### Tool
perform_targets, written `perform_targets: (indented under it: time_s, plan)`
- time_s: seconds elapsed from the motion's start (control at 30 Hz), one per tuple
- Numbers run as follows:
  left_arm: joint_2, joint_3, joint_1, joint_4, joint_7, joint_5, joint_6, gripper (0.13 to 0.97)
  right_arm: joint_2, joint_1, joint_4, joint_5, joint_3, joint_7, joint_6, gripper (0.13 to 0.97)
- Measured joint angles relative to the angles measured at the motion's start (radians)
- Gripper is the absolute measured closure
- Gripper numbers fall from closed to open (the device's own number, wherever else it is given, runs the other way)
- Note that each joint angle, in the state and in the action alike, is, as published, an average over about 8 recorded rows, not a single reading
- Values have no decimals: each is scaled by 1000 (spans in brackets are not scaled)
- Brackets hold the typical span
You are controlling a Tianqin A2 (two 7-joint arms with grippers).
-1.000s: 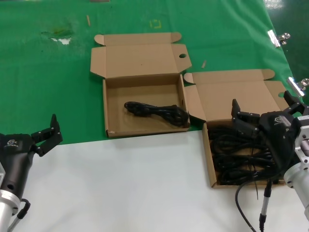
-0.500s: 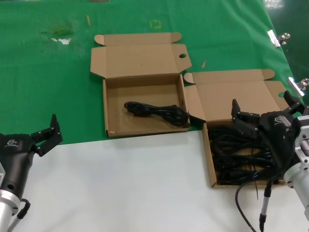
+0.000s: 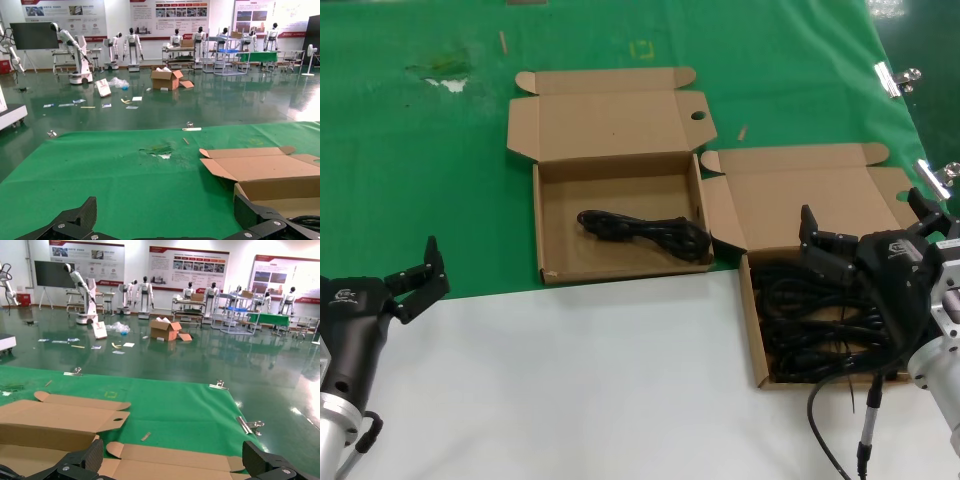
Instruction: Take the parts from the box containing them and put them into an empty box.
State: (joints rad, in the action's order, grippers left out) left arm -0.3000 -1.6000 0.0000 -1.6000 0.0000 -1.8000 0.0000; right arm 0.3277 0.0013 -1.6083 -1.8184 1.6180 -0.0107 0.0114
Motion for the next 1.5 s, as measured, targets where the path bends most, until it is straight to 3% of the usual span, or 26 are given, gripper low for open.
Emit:
perform_targets:
  time_s: [1.5]
  plan:
    - [0, 0, 0, 0, 0, 0, 0, 132, 0, 0, 0, 0, 0, 0, 0, 129]
